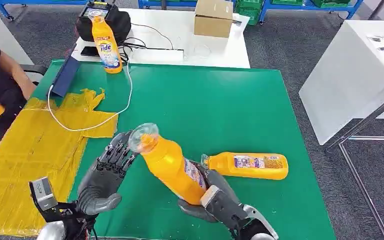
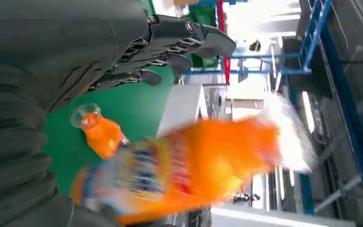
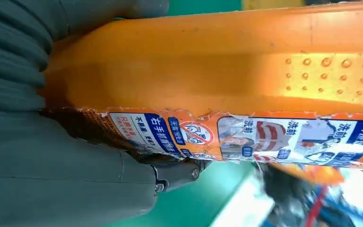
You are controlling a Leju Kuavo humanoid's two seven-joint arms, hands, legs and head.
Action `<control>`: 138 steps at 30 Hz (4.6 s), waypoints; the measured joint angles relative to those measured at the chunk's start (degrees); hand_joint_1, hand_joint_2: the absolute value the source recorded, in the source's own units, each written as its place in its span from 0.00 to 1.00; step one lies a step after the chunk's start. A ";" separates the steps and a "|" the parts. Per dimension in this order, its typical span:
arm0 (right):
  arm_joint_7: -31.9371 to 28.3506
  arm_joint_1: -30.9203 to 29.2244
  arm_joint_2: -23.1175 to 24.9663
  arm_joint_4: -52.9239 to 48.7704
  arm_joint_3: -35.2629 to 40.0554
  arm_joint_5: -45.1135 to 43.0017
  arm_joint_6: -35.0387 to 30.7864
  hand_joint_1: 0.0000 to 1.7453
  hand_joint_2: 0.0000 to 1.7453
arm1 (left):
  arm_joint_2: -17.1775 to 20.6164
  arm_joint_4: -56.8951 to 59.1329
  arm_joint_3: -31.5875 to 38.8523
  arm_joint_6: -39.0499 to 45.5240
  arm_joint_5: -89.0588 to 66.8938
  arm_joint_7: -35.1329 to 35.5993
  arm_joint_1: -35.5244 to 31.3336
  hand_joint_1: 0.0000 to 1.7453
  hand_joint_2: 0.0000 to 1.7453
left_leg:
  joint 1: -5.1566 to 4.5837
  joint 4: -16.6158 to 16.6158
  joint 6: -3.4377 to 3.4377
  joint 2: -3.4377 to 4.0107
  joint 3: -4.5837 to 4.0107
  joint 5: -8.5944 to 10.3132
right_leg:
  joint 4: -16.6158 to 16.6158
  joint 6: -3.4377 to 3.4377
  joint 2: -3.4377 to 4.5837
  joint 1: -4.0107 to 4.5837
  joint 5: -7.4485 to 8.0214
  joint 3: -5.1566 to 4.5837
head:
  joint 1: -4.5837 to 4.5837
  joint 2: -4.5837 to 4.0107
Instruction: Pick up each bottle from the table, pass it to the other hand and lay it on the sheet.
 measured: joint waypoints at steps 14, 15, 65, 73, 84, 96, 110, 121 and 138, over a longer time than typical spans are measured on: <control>4.19 -14.72 -0.98 11.95 16.14 3.01 6.31 1.00 1.00 | 0.02 3.80 -3.41 1.68 -1.72 0.79 -5.07 0.00 1.00 | -0.01 0.01 0.08 -0.02 -0.07 0.09 | 0.03 0.02 -0.01 -0.02 0.04 0.42 | 0.02 0.00; 4.37 -15.83 -1.14 12.15 16.81 2.99 6.56 1.00 1.00 | 0.07 4.07 -3.39 2.12 -2.41 0.65 -5.12 0.00 1.00 | -0.01 0.01 0.08 0.00 -0.08 0.09 | 0.03 0.02 0.00 -0.02 0.04 0.41 | 0.02 0.00; 5.29 -14.61 -8.33 6.70 20.01 13.86 -4.70 0.00 1.00 | 3.99 6.91 -2.94 20.60 -32.97 -7.47 -4.53 1.00 1.00 | -0.03 0.02 0.08 -0.23 -0.29 0.09 | 0.02 0.02 -0.24 -0.04 0.03 0.13 | 0.02 0.00; 2.08 -2.06 -17.94 -5.49 2.72 15.30 -3.78 0.00 1.00 | 7.50 9.68 4.68 39.41 -60.63 -4.62 -6.86 1.00 1.00 | -0.05 0.03 0.08 -0.25 -0.29 0.09 | 0.01 0.03 -0.24 -0.05 0.04 0.07 | 0.00 0.00; 2.32 6.48 -25.97 -11.02 -10.91 12.13 -1.03 0.00 1.00 | 12.68 25.67 5.42 51.45 -90.25 8.16 -13.10 1.00 1.00 | -0.05 0.03 0.09 -0.17 -0.28 0.09 | 0.01 0.04 -0.22 -0.06 0.05 -0.20 | 0.02 0.00; 4.15 5.28 -27.67 -5.77 -13.69 11.36 2.86 0.00 1.00 | 14.29 44.35 1.12 49.68 -90.75 6.62 -22.02 0.00 1.00 | -0.08 0.03 0.12 -0.21 -0.28 0.12 | 0.02 0.05 -0.22 -0.07 0.07 0.25 | 0.00 0.00; 6.12 -0.51 -26.23 5.99 -13.69 23.43 3.15 0.00 1.00 | 11.93 42.75 -0.48 39.14 -65.28 -4.37 -24.20 0.00 1.00 | -0.13 0.03 0.22 -0.21 -0.28 0.19 | 0.02 0.08 -0.22 -0.11 0.10 0.30 | 0.00 0.00; 6.95 -11.33 -20.98 17.75 -12.99 34.23 3.67 0.00 1.00 | 10.51 36.83 -0.54 34.14 -57.02 -6.51 -22.51 0.00 1.00 | -0.13 0.04 0.21 -0.22 -0.29 0.22 | 0.03 0.10 -0.25 -0.11 0.11 0.31 | 0.00 0.00; 3.26 -17.74 -26.84 34.86 -4.29 24.95 16.13 1.00 1.00 | 5.49 44.19 -5.35 33.75 -52.84 -9.53 -31.83 0.00 1.00 | -0.09 0.07 0.26 -0.50 0.44 0.17 | -0.31 0.10 -0.48 -0.16 0.07 0.59 | 0.02 0.00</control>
